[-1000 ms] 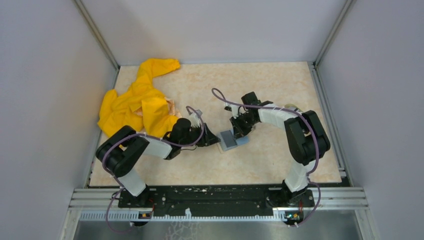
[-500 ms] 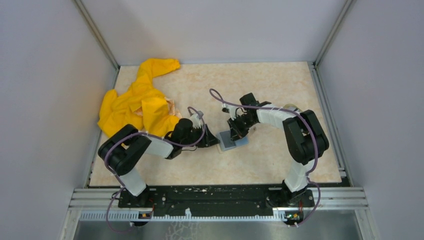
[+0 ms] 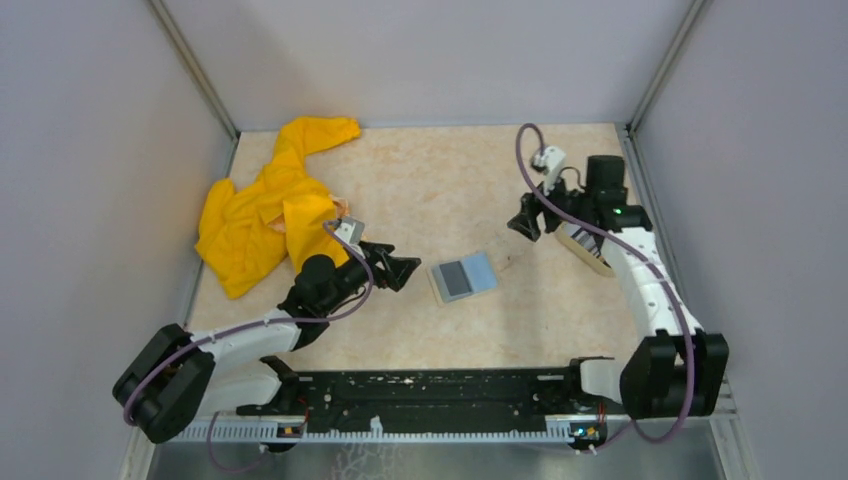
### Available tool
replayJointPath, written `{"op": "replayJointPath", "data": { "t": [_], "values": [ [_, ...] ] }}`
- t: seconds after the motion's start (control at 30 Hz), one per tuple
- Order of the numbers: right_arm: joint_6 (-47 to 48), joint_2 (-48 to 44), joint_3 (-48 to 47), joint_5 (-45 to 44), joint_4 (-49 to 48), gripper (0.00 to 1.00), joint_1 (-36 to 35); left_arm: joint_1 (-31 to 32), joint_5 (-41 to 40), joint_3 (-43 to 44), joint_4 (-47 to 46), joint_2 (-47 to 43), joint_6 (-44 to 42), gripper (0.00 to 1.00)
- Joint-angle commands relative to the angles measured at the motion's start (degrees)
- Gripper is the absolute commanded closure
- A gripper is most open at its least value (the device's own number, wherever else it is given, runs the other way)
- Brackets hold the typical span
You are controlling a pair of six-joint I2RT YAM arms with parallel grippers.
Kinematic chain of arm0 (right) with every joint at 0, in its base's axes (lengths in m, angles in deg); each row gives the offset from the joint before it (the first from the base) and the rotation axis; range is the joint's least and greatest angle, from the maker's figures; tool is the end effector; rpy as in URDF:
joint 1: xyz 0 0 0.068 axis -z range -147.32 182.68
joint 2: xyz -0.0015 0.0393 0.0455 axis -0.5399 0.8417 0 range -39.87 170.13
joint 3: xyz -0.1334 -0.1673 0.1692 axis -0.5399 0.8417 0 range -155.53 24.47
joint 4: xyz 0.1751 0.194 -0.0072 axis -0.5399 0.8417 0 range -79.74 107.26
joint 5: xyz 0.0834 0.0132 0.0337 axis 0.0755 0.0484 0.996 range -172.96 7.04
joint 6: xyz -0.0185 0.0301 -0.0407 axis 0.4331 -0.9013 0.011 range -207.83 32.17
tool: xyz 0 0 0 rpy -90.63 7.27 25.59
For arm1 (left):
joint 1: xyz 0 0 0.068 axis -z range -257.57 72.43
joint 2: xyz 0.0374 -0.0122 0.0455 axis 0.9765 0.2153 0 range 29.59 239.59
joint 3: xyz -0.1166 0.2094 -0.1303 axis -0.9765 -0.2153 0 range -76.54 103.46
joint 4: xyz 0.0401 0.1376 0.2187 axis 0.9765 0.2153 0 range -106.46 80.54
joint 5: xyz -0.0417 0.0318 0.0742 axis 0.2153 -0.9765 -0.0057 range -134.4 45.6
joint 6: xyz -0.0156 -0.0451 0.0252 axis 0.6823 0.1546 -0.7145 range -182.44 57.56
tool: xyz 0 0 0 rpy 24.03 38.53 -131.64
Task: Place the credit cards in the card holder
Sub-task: Pick up the credit card from the storage box.
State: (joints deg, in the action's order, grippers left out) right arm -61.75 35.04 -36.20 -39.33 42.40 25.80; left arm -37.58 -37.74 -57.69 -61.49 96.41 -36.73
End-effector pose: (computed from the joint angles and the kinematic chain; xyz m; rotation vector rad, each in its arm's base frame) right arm 0.2673 0.0569 0.2941 -0.9545 1.9940 0.7158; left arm 0.1766 -0.1535 0.2087 0.3061 1.6848 -0.9647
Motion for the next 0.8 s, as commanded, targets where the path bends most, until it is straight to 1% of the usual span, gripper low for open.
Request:
{"op": "replayJointPath", "data": {
  "t": [0.0, 0.03, 0.1, 0.2, 0.23, 0.27, 0.3, 0.37, 0.4, 0.47, 0.57, 0.6, 0.7, 0.77],
  "values": [
    [-4.0, -6.4, 4.2, 0.6, -10.7, 0.21, 9.4, -0.7, -9.2, -4.2, -3.0, -0.4, -6.4, 0.01],
    [-5.7, -6.1, 4.2, 0.8, -11.3, 0.16, 11.7, -0.8, -9.2, -4.2, -2.6, 0.2, -6.8, 0.01],
    [-8.0, -3.0, 1.3, 4.1, -8.1, 0.15, 16.3, -0.9, -9.0, -4.1, -2.1, 1.3, -6.4, 0.01],
    [-12.4, 3.7, -4.7, 12.0, -1.7, 0.18, 23.9, -0.9, -8.3, -3.9, -1.5, 0.2, -6.9, 0.02],
    [-14.2, 5.2, -5.7, 13.7, -1.3, 0.19, 26.3, -0.9, -8.0, -3.8, -1.1, -0.7, -8.1, 0.02],
    [-16.5, 6.5, -5.7, 14.3, -2.9, 0.22, 28.3, -0.9, -7.8, -3.5, 0.4, -2.3, -9.4, 0.02],
    [-19.2, 6.7, -4.9, 13.2, -5.0, 0.24, 29.7, -0.9, -8.2, -3.1, 2.0, -3.7, -10.5, 0.02],
    [-24.7, 5.7, -0.7, 8.2, -11.9, 0.25, 31.4, -0.8, -10.7, -2.5, 4.6, -6.1, -12.5, 0.02],
    [-27.7, 4.7, 2.3, 5.0, -15.2, 0.25, 31.6, -0.9, -12.3, -2.7, 5.1, -7.1, -13.1, 0.02],
    [-29.9, 2.8, 6.1, -2.8, -18.6, 0.25, 31.8, -0.9, -15.6, -4.3, 5.0, -9.0, -12.1, 0.02],
    [-35.7, 2.5, 8.7, -10.1, -21.5, 0.29, 31.9, -0.9, -14.8, -6.7, 1.8, -10.2, -12.2, 0.03],
    [-37.4, 3.0, 8.7, -12.6, -21.7, 0.30, 31.9, -0.9, -14.0, -7.1, 1.2, -10.5, -12.5, 0.04],
    [-42.3, 5.0, 8.3, -19.1, -20.8, 0.33, 33.4, -0.9, -14.3, -8.2, 0.2, -11.3, -12.4, 0.05],
    [-44.9, 6.0, 8.0, -20.7, -19.7, 0.35, 35.7, -0.9, -14.5, -8.7, -0.3, -11.6, -12.3, 0.06]
  ]
}}
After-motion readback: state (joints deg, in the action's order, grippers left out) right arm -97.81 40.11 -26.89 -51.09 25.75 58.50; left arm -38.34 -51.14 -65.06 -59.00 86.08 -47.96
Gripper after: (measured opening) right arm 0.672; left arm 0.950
